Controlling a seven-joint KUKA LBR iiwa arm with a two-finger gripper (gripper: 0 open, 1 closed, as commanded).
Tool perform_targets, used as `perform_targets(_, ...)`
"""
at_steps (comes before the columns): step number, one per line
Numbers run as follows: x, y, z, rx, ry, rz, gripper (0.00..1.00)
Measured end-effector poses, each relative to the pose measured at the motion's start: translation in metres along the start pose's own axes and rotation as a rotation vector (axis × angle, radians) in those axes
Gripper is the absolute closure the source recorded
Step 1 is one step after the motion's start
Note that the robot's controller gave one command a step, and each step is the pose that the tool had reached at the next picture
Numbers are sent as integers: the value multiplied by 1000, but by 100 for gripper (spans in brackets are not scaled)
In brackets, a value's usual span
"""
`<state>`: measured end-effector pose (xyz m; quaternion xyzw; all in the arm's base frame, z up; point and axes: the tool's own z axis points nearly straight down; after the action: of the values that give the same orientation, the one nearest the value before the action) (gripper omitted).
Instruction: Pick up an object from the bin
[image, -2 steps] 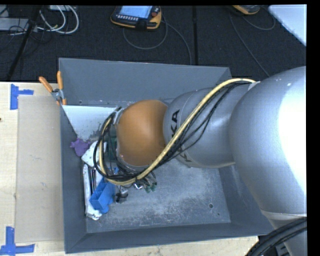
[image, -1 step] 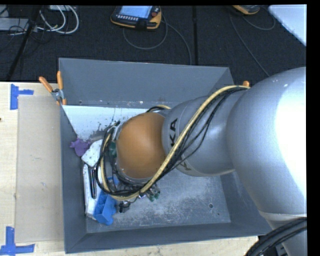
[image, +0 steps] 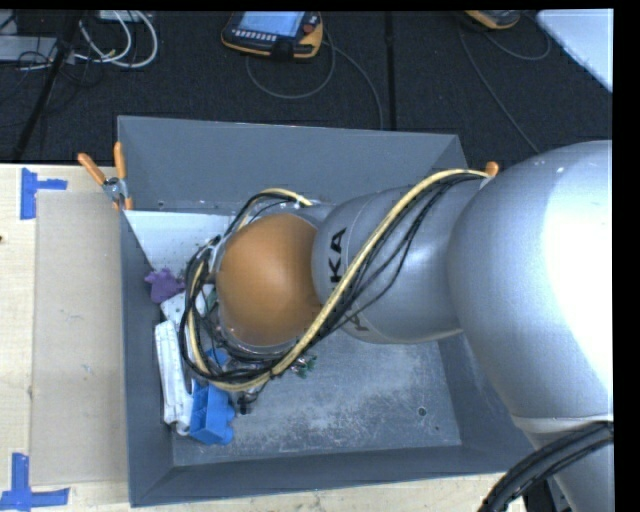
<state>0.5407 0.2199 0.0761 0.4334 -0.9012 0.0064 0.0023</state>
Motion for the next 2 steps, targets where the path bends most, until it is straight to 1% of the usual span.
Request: perform_targets(2, 2, 1, -5, -2, 2, 2, 100)
